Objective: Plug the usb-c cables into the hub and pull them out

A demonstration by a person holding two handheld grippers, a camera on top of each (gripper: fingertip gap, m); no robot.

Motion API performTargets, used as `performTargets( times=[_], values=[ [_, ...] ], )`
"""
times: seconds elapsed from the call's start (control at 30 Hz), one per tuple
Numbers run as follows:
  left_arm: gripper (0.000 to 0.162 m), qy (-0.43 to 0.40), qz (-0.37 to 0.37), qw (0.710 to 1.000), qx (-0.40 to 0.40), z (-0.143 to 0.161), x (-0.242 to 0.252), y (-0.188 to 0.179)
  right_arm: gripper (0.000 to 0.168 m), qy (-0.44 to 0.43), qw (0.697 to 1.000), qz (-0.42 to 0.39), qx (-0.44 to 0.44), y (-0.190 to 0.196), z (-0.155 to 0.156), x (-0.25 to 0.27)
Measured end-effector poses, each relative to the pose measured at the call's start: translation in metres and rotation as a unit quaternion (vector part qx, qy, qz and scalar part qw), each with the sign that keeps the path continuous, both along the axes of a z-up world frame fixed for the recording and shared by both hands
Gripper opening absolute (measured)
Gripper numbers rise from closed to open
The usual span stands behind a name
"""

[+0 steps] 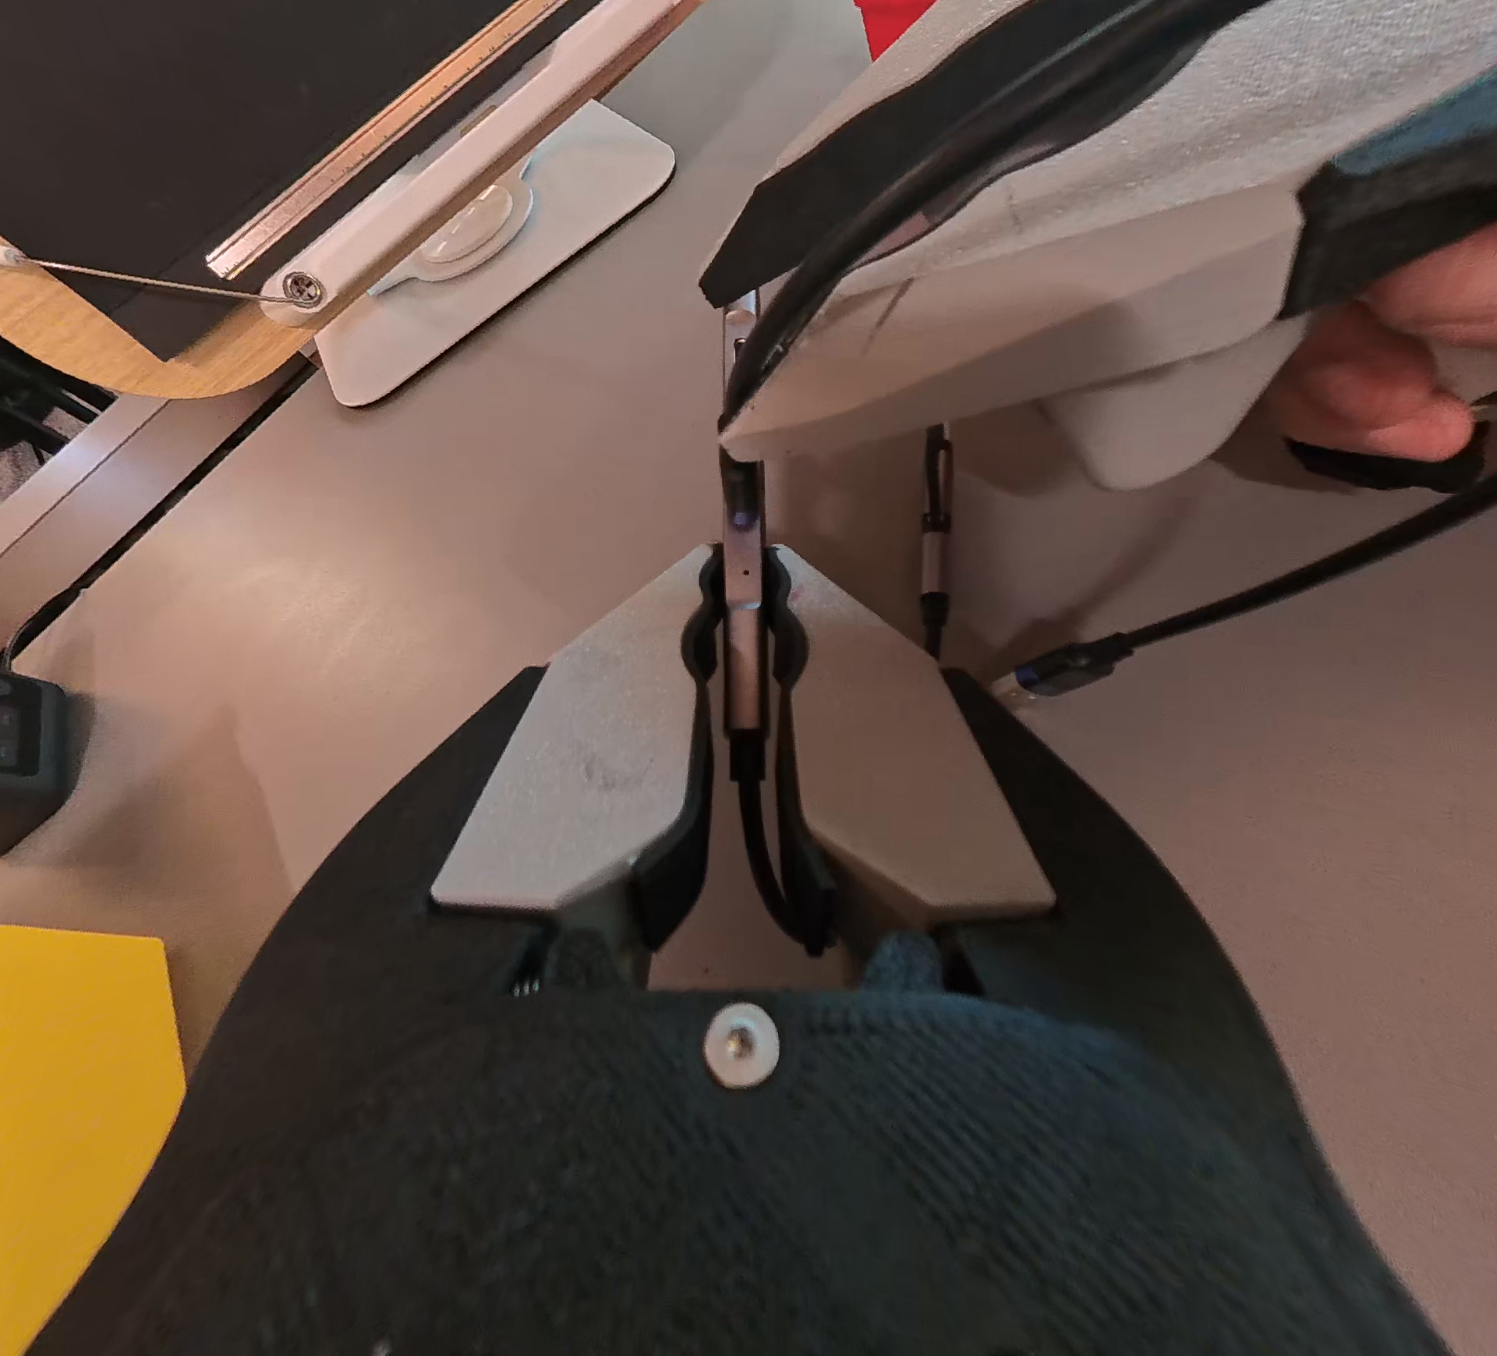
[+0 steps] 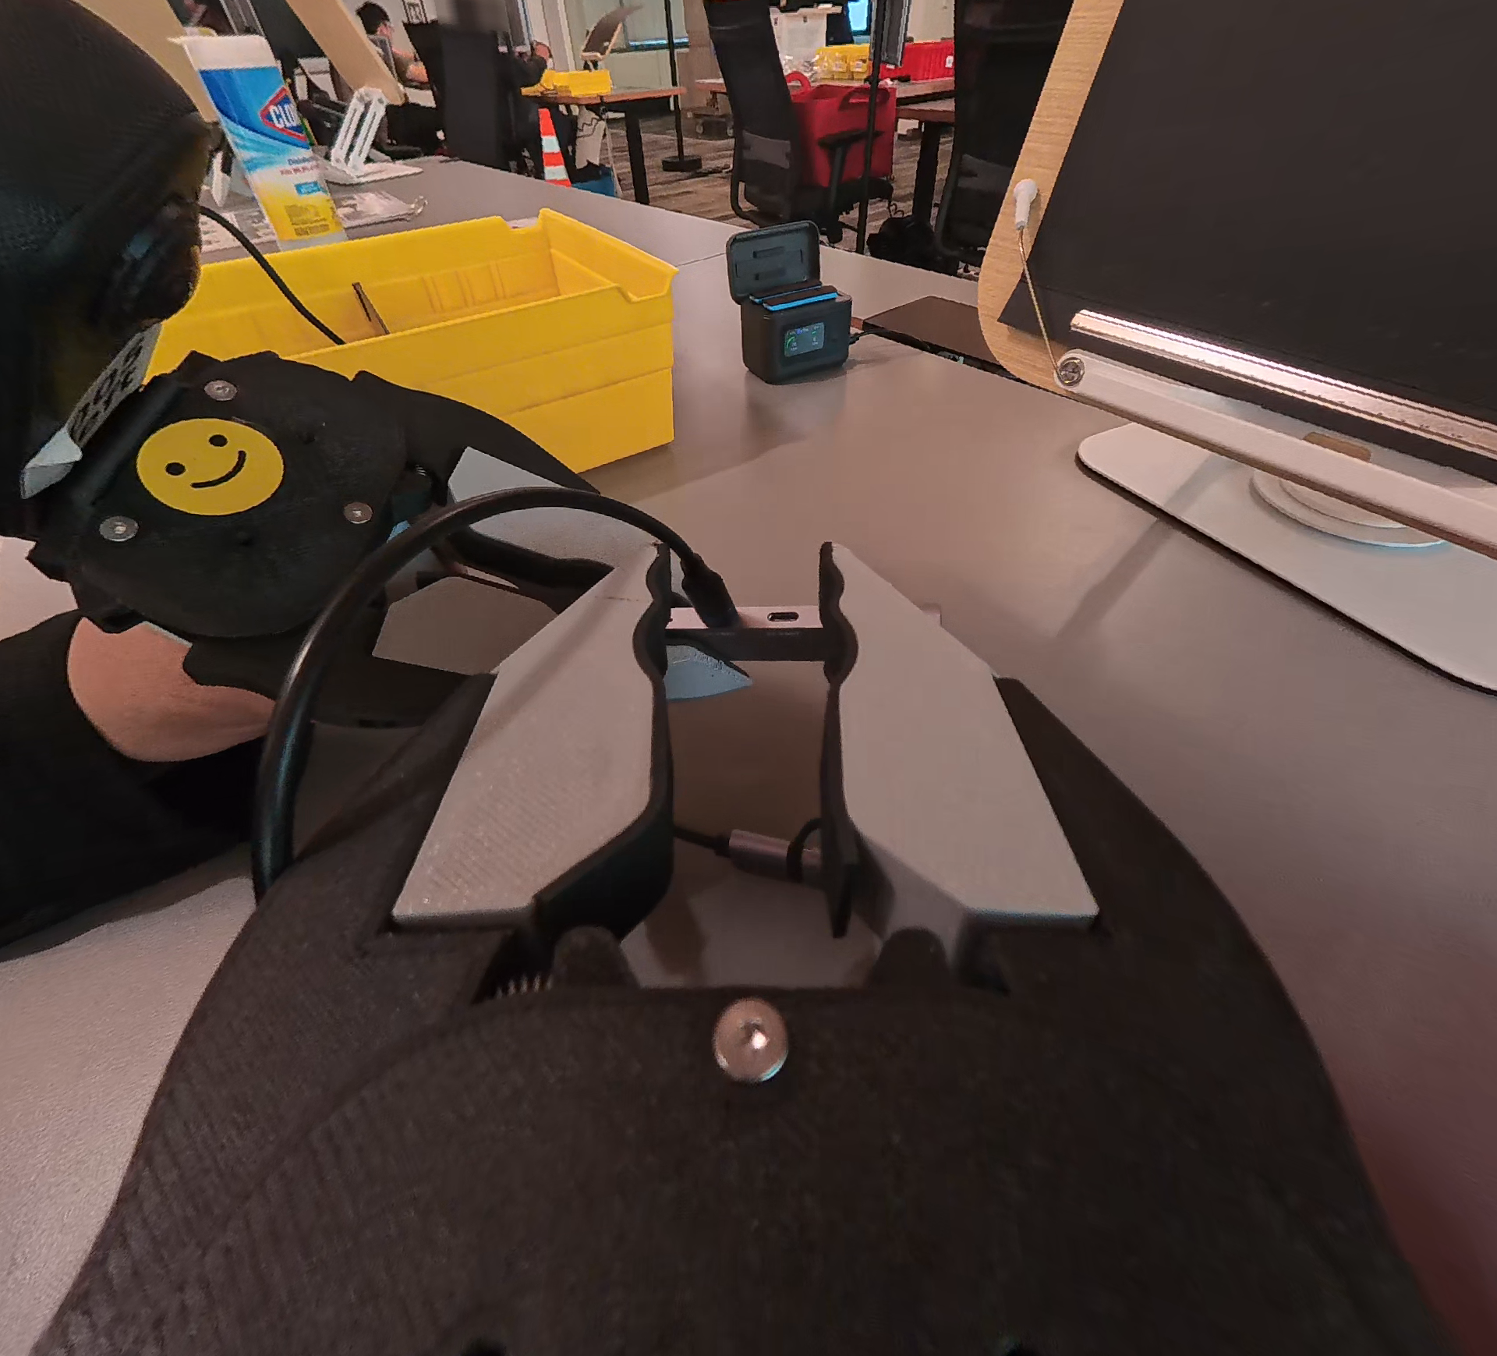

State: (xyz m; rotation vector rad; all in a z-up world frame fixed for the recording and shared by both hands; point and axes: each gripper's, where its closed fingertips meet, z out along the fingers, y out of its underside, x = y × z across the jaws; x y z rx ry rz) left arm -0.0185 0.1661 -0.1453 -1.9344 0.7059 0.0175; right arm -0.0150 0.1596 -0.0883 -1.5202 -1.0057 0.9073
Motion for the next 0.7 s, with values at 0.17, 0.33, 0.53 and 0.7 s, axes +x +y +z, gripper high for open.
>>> performTargets(
  times=[0.17,0.33,0.53,0.7],
  values=[
    [0.006,0.001,0.0,1.0,0.001,0.0,0.0,0.0,0.034,0.0,1.0,-0.005,-0.001,0.002,0.0,0.001],
    [0.006,-0.009,0.003,1.0,0.0,0.001,-0.001,0.0,0.038,-0.01,0.999,-0.049,-0.012,0.018,-0.004,0.012],
    [0.006,-0.047,0.004,0.999,-0.008,0.005,-0.003,0.0,0.031,0.009,0.997,-0.067,-0.035,0.027,-0.002,0.02],
    [0.006,-0.056,0.005,0.998,-0.01,0.006,-0.003,0.001,0.029,0.028,0.999,-0.014,-0.044,0.013,0.002,0.012]
  ],
)
